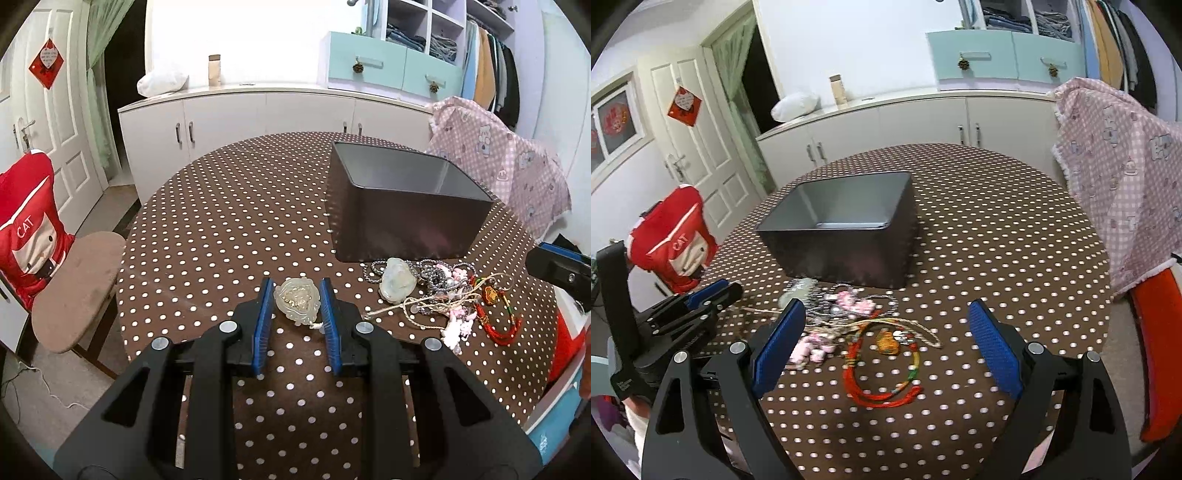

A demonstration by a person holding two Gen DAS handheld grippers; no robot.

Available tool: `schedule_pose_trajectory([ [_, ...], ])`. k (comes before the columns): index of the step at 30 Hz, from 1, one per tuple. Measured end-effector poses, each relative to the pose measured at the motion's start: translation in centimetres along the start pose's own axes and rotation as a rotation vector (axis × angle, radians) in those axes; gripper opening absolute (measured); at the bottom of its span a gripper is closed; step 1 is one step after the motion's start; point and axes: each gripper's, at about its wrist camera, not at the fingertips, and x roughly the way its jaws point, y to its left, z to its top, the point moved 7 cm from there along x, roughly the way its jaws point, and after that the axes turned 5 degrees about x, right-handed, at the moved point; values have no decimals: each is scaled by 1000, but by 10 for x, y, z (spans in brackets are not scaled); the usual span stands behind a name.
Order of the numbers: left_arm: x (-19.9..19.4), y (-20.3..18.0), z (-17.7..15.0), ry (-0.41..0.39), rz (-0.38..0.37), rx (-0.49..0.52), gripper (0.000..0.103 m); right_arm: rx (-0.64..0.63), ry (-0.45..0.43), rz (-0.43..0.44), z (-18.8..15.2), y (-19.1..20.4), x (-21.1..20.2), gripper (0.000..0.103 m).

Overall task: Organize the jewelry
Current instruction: 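Grasp the pale green jade pendant with the right gripper while the left holds the silver pendant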

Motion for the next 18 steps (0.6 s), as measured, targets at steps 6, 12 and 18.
schedule_pose_trajectory([
  [6,-12,8,-1,-72,-20,14,26,-42,9,72,-5,25,5,86],
  [12,-22,25,-1,-125,-53,-26,26,-109,26,168,-11,58,20,86],
  [18,-16,37,-8,-119,-74,-70,26,-154,29,239,-6,84,37,85],
])
